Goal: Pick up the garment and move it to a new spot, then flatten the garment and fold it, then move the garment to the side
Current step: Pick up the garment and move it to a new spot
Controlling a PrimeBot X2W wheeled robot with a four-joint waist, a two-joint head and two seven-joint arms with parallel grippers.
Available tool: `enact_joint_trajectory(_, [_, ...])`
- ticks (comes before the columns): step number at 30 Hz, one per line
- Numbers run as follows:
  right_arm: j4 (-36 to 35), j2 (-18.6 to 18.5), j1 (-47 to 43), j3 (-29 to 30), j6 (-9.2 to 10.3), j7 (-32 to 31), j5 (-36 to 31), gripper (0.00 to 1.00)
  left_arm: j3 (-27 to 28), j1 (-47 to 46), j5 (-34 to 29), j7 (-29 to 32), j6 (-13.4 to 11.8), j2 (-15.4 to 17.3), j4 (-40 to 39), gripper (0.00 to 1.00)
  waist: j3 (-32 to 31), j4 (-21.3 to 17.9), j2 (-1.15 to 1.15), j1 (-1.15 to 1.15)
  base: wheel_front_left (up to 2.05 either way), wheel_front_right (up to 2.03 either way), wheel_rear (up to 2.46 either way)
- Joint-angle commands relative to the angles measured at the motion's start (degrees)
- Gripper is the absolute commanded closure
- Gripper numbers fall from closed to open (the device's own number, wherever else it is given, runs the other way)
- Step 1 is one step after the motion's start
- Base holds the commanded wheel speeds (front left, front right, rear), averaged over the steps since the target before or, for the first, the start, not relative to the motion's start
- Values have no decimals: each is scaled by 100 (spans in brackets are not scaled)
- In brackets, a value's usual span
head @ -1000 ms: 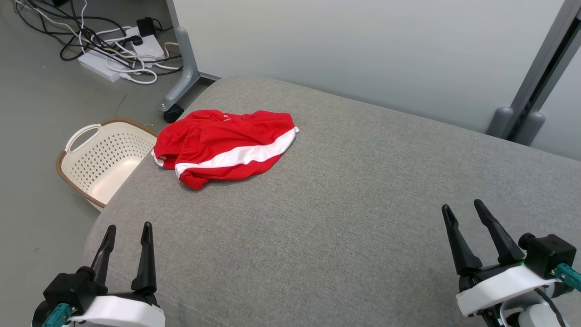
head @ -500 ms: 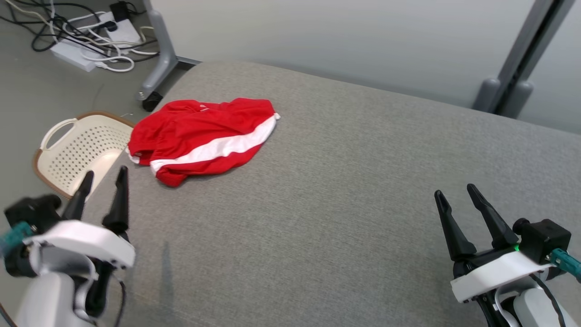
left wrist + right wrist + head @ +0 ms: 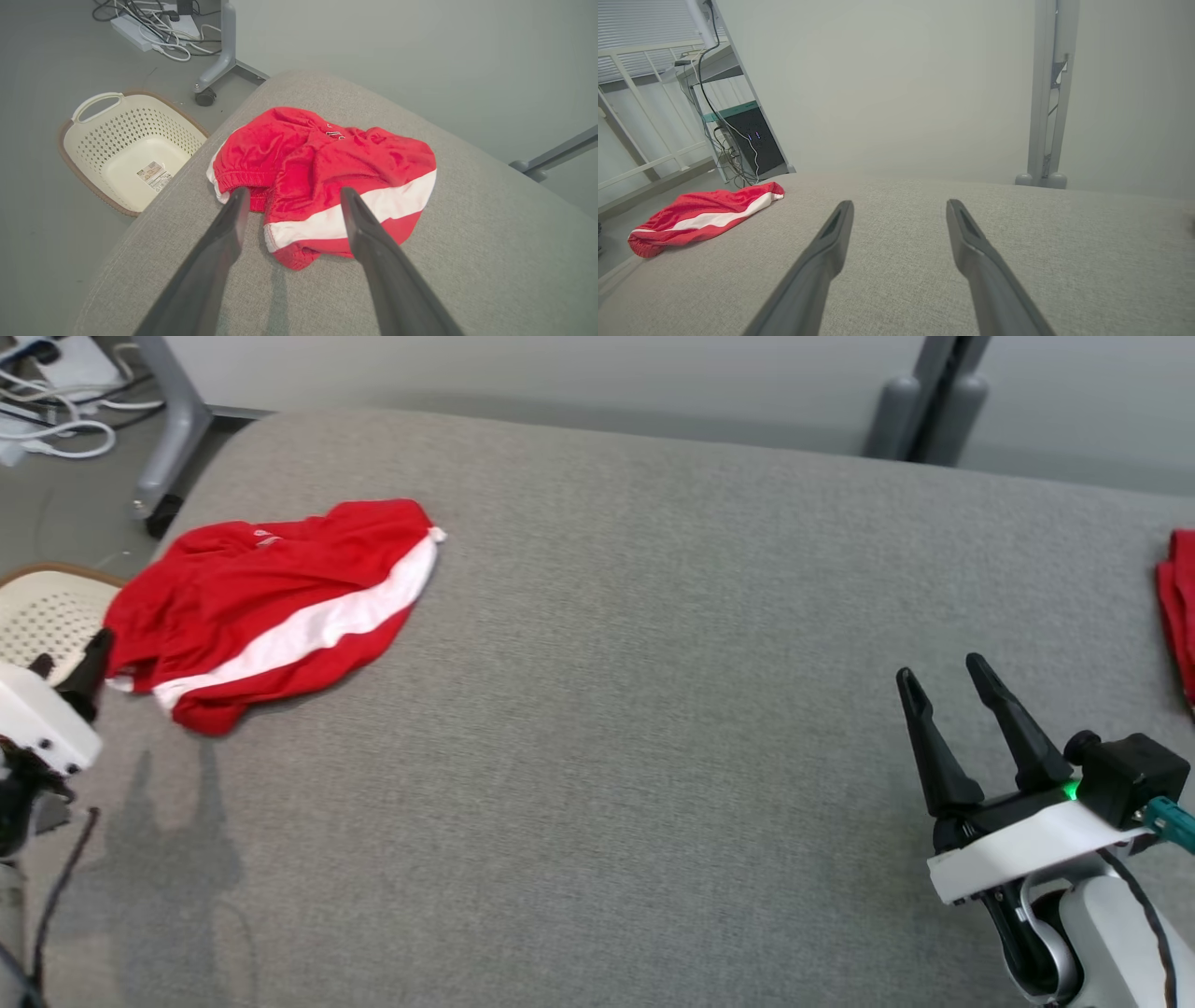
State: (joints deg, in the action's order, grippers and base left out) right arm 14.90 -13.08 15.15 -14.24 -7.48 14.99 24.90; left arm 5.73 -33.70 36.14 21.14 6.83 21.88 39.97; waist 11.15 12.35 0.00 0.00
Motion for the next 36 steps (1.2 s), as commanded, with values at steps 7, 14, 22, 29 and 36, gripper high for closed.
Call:
enact_joint_trajectory(7, [-41, -59, 250, 12, -5, 28, -21, 0, 170, -525, 335, 719, 13, 387, 836, 0, 570, -586, 0, 0, 0, 0, 0])
enact_joint_trajectory(14, [-86, -23, 324, 72, -5, 29, -30, 0, 197, -583, 554, 1482, -10, 591, 1556, 0, 770, -864, 0, 0, 0, 0, 0])
enact_joint_trajectory(22, [-68, 21, 311, 92, -5, 29, -53, 0, 161, -533, 727, 1458, 49, 583, 1535, 1, 791, -882, 0, 0, 0, 0, 0])
enact_joint_trajectory(29, [-58, -17, 404, 22, -5, 29, -62, 0, 68, -563, 770, 1307, 70, 508, 1550, 85, 839, -860, 0, 0, 0, 0, 0])
enact_joint_trajectory(36, [5, -25, 352, -8, -5, 29, -26, 0, -37, -480, 791, 1180, 65, 560, 1475, 100, 710, -877, 0, 0, 0, 0, 0])
